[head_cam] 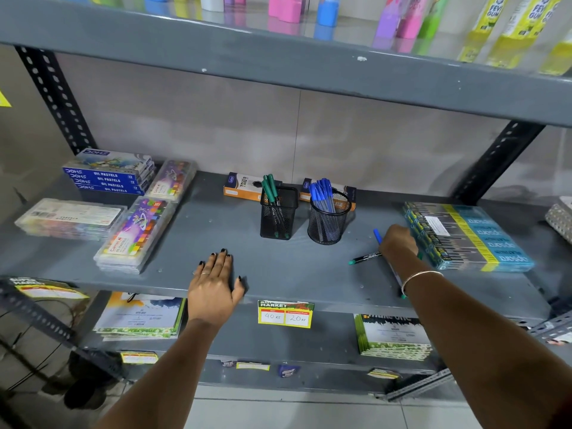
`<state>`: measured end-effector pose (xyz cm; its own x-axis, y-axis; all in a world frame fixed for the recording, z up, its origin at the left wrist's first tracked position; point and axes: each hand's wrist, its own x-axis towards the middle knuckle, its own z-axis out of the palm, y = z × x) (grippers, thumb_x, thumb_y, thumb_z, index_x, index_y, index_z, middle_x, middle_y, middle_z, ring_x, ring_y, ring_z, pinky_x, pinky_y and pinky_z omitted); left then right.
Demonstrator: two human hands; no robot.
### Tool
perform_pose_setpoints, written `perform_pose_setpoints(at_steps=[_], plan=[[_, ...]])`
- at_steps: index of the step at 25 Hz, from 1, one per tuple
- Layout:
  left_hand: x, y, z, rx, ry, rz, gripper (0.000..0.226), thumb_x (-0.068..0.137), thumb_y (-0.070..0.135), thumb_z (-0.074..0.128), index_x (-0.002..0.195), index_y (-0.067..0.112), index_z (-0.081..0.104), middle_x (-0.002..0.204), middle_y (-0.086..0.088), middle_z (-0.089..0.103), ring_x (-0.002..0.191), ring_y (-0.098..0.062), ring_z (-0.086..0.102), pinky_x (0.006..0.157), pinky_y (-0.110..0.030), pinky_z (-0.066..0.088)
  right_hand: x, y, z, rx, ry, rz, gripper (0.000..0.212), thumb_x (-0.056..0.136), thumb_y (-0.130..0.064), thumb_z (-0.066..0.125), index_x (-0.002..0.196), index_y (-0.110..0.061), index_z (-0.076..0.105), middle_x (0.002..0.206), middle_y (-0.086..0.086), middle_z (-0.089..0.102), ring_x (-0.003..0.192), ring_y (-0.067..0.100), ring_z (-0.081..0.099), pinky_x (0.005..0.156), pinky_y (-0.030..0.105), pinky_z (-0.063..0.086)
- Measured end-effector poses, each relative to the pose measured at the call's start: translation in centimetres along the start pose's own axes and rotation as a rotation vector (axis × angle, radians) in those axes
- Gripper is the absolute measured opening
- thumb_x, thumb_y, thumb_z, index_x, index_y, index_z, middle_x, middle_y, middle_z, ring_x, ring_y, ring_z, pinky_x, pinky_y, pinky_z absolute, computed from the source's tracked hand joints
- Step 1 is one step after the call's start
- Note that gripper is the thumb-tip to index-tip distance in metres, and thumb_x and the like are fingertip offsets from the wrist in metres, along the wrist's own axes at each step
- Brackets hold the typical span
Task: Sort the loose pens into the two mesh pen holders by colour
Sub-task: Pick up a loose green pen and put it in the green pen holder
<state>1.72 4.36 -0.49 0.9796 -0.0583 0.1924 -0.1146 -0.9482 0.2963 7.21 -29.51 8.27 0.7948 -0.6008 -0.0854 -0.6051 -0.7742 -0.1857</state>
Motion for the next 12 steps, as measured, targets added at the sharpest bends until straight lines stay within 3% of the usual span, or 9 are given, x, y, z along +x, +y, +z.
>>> perform_pose_setpoints(at_steps=[7,11,12], plan=[[0.0,-0.1,0.0,0.015,-0.01,-0.004,0.066,0.081,0.042,0.024,0.119,-0.001,0.056,0.126,-0.018,0.055,0.117,-0.034,0.05,0.101,-0.046,0.031,-0.1,-0.8,-1.3,0.109,0.044,-0.025,0.029,0.089,0.0,0.054,0.117,0.009,0.056,0.125,0.028,0.058,0.117,0.042,0.057,0.094,0.043,0.048],[0.0,-0.1,0.0,0.026,-0.019,-0.001,0.065,0.081,0.041,0.024,0.119,-0.001,0.056,0.126,-0.018,0.056,0.116,-0.034,0.051,0.1,-0.046,0.032,0.4,-5.5,-6.3,0.365,0.249,-0.139,0.024,0.088,-0.004,0.057,0.107,0.009,0.064,0.11,0.029,0.068,0.101,0.038,0.068,0.067,0.026,0.052],[0.0,-0.1,0.0,0.025,-0.021,-0.001,0.065,0.081,0.041,0.024,0.119,-0.001,0.056,0.126,-0.018,0.055,0.116,-0.034,0.051,0.1,-0.046,0.032,0.4,-7.0,-7.7,0.429,0.295,-0.183,0.024,0.088,-0.005,0.058,0.107,0.006,0.066,0.11,0.026,0.069,0.1,0.036,0.069,0.068,0.024,0.051]])
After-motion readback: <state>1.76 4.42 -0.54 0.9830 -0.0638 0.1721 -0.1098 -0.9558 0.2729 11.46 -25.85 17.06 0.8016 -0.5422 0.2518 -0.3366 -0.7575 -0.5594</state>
